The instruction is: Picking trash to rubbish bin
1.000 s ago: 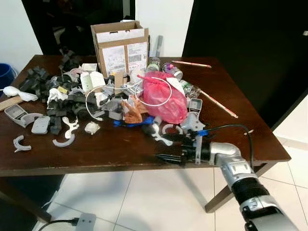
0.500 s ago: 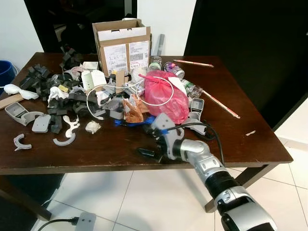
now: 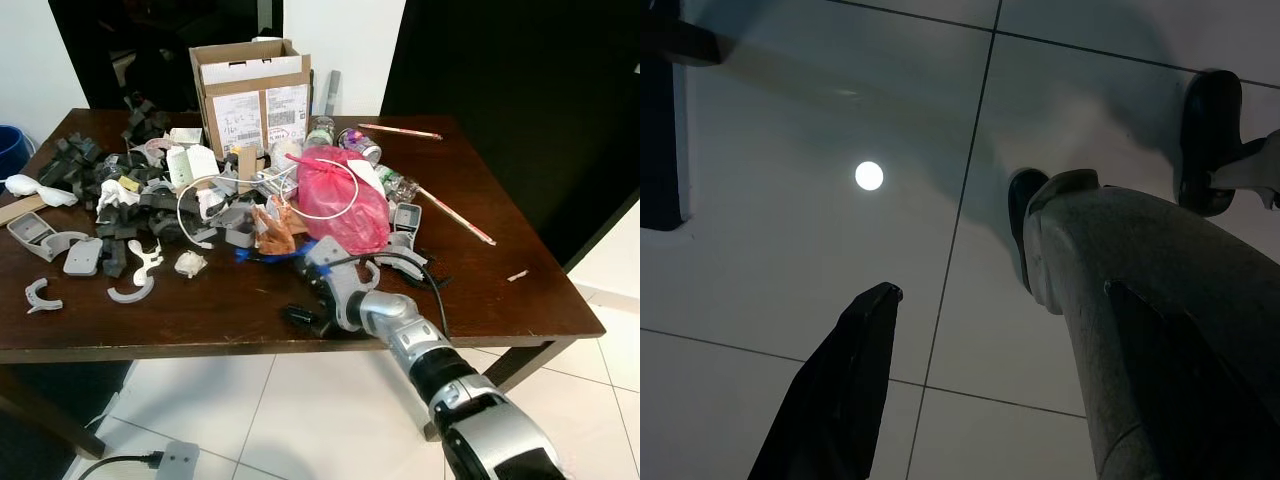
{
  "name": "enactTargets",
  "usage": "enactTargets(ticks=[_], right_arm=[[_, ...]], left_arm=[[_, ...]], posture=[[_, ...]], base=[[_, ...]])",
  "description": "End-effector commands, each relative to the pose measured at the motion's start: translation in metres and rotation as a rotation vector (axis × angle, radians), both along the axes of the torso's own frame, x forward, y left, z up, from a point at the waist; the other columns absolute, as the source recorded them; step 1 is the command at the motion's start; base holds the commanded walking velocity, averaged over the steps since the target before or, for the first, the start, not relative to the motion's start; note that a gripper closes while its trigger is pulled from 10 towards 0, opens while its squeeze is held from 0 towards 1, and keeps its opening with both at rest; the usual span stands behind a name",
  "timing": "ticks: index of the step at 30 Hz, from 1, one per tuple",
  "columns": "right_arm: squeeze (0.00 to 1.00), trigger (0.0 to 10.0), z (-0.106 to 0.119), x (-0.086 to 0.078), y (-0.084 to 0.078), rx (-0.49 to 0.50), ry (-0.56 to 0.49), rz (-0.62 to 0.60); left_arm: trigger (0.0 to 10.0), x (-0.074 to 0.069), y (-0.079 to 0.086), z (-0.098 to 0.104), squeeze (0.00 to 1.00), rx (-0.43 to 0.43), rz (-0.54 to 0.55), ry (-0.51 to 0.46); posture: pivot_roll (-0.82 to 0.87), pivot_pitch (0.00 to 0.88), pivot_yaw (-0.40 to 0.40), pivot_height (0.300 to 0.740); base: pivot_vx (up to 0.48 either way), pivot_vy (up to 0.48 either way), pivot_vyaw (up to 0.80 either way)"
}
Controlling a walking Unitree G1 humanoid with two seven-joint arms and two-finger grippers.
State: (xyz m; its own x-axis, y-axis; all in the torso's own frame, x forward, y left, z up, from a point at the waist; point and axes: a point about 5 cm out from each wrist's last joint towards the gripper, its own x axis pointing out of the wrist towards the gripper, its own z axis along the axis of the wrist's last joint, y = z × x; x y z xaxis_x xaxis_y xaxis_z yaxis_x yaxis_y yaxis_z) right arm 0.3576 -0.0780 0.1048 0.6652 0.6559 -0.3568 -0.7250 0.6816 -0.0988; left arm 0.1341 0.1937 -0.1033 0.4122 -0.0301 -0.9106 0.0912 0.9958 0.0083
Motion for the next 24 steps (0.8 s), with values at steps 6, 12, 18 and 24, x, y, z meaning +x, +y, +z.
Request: enactTargets(ticks=[6, 12, 18, 24], right_arm=[[0.00, 10.0, 0.005, 0.008, -0.024, 0.016, 0.020, -0.098], [0.00, 10.0, 0.012, 0.015, -0.048, -0.012, 0.010, -0.164], [0.00, 10.0, 0.021, 0.018, -0.066, 0.062, 0.016, -0.181], [0.00, 10.0, 0.011, 0.015, -0.068, -0.024, 0.047, -0.199]], left_arm=[[10.0, -0.017, -0.006, -0.006, 0.00, -0.016, 0.001, 0.063], [10.0, -0.017, -0.008, -0.007, 0.00, -0.017, -0.003, 0.064], [10.0, -0.019, -0.007, -0.007, 0.00, -0.013, -0.009, 0.069], [10.0, -0.019, -0.006, -0.007, 0.00, -0.010, -0.014, 0.069]], posture=[[0.07, 0.089, -0.052, 0.740], [0.07, 0.087, -0.052, 0.740], [0.07, 0.078, -0.051, 0.740], [0.07, 0.074, -0.051, 0.740]], base=[[0.000, 0.000, 0.00], [0.000, 0.000, 0.00], [0.000, 0.000, 0.00], [0.000, 0.000, 0.00]])
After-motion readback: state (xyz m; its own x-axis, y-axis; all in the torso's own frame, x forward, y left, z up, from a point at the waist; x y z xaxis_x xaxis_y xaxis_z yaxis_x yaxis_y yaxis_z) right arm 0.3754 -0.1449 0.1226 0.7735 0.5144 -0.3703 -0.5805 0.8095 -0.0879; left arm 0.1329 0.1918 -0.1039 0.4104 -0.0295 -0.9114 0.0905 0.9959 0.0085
